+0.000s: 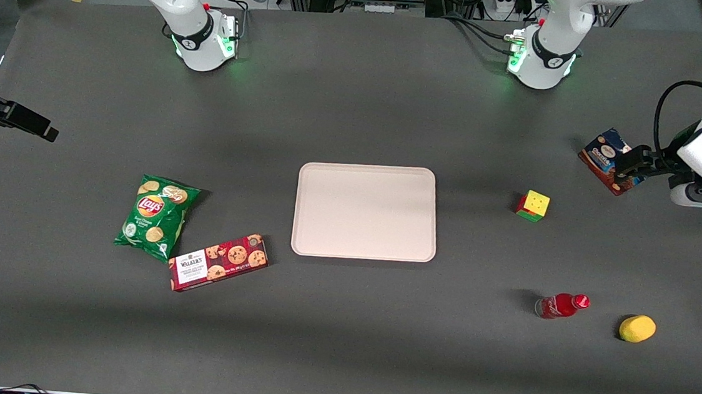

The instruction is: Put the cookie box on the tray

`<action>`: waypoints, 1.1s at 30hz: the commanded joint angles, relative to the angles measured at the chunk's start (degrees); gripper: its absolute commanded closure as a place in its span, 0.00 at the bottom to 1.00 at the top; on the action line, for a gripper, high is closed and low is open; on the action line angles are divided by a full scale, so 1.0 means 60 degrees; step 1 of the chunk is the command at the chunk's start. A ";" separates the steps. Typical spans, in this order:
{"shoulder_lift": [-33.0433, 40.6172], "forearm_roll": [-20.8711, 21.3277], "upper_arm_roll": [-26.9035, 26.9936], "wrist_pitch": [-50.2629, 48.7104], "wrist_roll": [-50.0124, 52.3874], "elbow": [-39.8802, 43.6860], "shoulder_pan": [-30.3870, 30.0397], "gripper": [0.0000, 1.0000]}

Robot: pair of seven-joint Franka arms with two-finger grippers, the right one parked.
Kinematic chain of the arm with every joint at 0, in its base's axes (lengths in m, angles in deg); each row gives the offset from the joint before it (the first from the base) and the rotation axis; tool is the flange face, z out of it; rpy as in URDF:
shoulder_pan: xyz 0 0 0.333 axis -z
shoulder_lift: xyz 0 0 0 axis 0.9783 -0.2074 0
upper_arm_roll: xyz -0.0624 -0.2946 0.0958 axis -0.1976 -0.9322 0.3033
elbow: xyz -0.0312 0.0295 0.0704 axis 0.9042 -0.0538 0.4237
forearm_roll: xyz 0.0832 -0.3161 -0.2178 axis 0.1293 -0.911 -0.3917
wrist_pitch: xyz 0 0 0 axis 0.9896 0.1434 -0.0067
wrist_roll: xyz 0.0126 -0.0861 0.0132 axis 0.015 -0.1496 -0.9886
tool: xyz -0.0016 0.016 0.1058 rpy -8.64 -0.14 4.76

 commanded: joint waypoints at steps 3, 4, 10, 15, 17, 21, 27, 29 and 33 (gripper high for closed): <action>-0.0051 -0.0133 0.0027 -0.0347 -0.0006 0.0170 0.0033 0.00; -0.0065 -0.0133 0.0027 -0.0332 -0.0006 0.0155 0.0033 0.00; -0.0065 -0.0133 0.0027 -0.0332 -0.0006 0.0170 0.0033 0.00; -0.0065 -0.0118 0.0013 -0.0347 0.0081 0.0170 0.0033 0.00; -0.0065 -0.0118 -0.0002 -0.0361 0.0170 0.0184 0.0048 0.00; -0.0065 -0.0133 -0.0017 -0.0361 0.0170 0.0184 0.0033 0.00; -0.0095 -0.0118 -0.0002 -0.0347 0.0053 0.0184 0.0004 0.00; -0.0109 -0.0118 0.0027 -0.0347 0.0009 0.0184 0.0004 0.00; -0.0211 -0.0060 0.0056 -0.0303 -0.0050 0.0184 0.0004 0.00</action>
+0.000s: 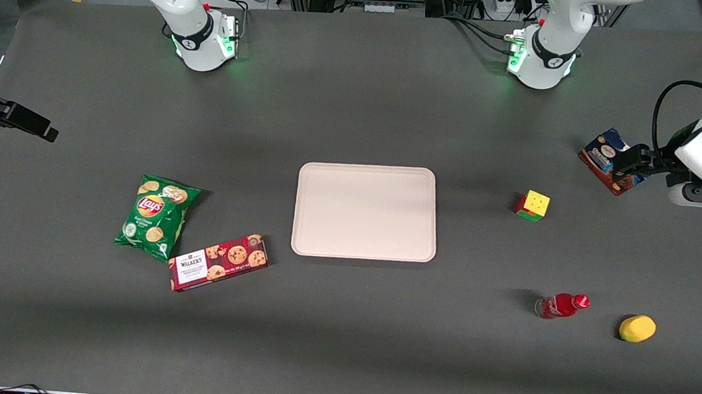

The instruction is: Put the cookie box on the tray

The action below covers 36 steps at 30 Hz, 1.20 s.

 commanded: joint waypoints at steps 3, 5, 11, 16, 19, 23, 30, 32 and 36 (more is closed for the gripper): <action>-0.0290 0.0090 0.0034 -0.0138 -0.0033 0.0200 0.0006 0.00; -0.0276 0.0090 0.0048 -0.0167 -0.0077 0.0214 -0.0008 0.00; -0.0246 0.0178 0.0078 -0.0387 -0.0122 0.0360 -0.0110 0.00; -0.0217 0.0295 0.0325 -0.0840 0.0200 0.0580 -0.0140 0.00; -0.0158 0.0281 0.0838 -0.0914 0.1382 0.0624 -0.0140 0.00; 0.0003 0.0310 0.1176 -0.0987 0.2572 0.0610 -0.0140 0.00; 0.0091 0.0354 0.2435 -0.1266 0.3131 0.0508 -0.0126 0.00; 0.0164 0.0557 0.2684 -0.1266 0.3043 0.0362 -0.0126 0.00; 0.0544 0.1290 0.2715 -0.1076 0.2999 -0.0326 -0.0126 0.00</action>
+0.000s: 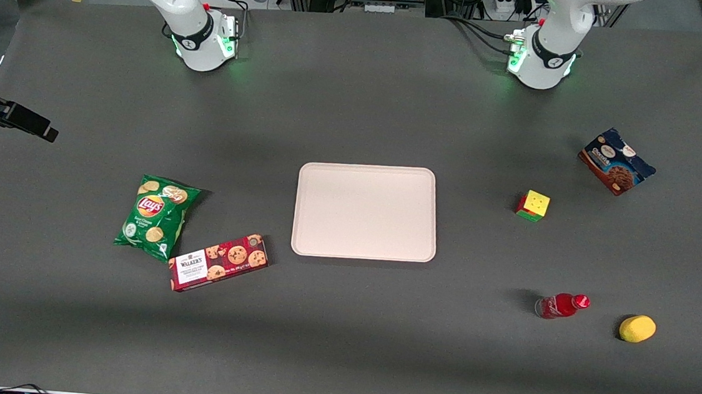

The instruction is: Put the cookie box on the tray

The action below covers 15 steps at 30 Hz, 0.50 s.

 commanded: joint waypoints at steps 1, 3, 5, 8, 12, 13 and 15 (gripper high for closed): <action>0.0713 0.0791 0.0081 0.0158 0.0253 -0.0990 0.0105 0.00; 0.1021 0.0880 0.0095 0.0435 0.0238 -0.1531 0.0090 0.00; 0.1285 0.0895 0.0125 0.0903 0.0078 -0.2088 0.0061 0.00; 0.1534 0.0895 0.0139 0.1679 -0.0128 -0.3040 -0.0202 0.00; 0.1564 0.0895 0.0154 0.2647 -0.0493 -0.3979 -0.0466 0.00; 0.1535 0.0880 0.0154 0.2751 -0.0552 -0.4067 -0.0481 0.00; 0.1433 0.0880 0.0125 0.2839 -0.0553 -0.4112 -0.0597 0.00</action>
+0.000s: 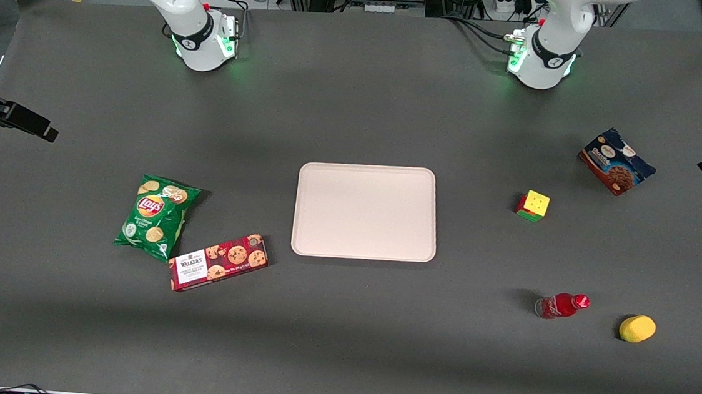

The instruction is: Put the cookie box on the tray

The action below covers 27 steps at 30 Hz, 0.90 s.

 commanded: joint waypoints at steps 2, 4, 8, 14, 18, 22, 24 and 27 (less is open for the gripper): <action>0.0209 0.0039 -0.0161 0.0749 -0.0294 -0.0948 -0.0594 0.00; 0.0135 0.0024 -0.0191 0.0778 -0.0294 -0.1006 -0.0668 0.00; 0.0149 0.0024 -0.0176 0.1099 -0.0294 -0.1401 -0.0683 0.00; 0.0252 0.0024 -0.0088 0.2592 -0.0294 -0.2806 -0.0727 0.00; 0.0237 0.0010 -0.0088 0.3048 -0.0280 -0.3422 -0.0785 0.00; 0.0295 0.0009 -0.0015 0.3458 -0.0280 -0.4037 -0.0917 0.00; 0.0398 0.0009 0.0087 0.3546 -0.0280 -0.4257 -0.0917 0.00; 0.0471 0.0009 0.0146 0.3547 -0.0265 -0.4462 -0.0932 0.00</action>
